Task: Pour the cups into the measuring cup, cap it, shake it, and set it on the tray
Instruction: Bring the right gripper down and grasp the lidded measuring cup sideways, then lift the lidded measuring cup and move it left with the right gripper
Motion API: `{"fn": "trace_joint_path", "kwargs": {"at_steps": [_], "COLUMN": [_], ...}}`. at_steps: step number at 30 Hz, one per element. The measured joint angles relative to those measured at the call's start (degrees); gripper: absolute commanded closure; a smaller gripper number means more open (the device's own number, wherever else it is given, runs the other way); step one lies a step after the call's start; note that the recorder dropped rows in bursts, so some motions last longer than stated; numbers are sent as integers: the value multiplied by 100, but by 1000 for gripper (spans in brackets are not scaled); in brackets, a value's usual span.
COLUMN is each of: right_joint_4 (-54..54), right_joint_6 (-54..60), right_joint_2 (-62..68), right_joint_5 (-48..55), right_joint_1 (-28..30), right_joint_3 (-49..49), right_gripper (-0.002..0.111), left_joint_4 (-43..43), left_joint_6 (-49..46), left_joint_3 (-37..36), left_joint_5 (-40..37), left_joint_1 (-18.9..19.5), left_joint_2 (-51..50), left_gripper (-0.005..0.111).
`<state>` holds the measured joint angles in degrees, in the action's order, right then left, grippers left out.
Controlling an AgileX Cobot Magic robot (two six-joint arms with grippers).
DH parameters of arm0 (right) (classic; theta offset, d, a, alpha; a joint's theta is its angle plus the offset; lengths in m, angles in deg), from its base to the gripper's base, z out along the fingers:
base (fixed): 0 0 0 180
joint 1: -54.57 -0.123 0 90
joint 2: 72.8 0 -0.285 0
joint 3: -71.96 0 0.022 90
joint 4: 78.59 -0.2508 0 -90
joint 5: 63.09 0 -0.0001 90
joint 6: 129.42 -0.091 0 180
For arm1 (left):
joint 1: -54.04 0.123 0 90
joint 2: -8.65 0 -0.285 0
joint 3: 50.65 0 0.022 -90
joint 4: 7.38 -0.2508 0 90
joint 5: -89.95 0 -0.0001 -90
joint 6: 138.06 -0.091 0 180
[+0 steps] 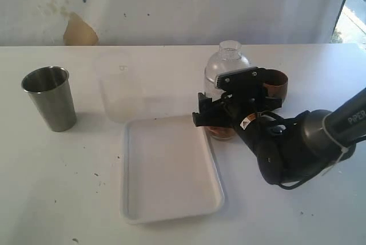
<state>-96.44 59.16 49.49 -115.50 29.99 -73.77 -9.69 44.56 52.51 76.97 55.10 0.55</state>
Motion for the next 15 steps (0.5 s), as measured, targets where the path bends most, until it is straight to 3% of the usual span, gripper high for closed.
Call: {"fn": "trace_joint_path", "kwargs": {"at_steps": [2,6,15], "right_joint_4": [0,-10,-32], "right_joint_6": [11,22,22], "right_joint_2": [0,0,-114], "right_joint_5": [0,0,180], "right_joint_1": [0,0,0], "right_joint_3": [0,-9,-9], "right_gripper": [92,106,108], "left_joint_4": [0,0,0], "left_joint_6": [0,0,0], "left_joint_3": [0,0,0], "left_joint_5": [0,0,0], "left_joint_1": [0,0,0], "left_joint_2": [0,0,0], "left_gripper": [107,107,107]}}
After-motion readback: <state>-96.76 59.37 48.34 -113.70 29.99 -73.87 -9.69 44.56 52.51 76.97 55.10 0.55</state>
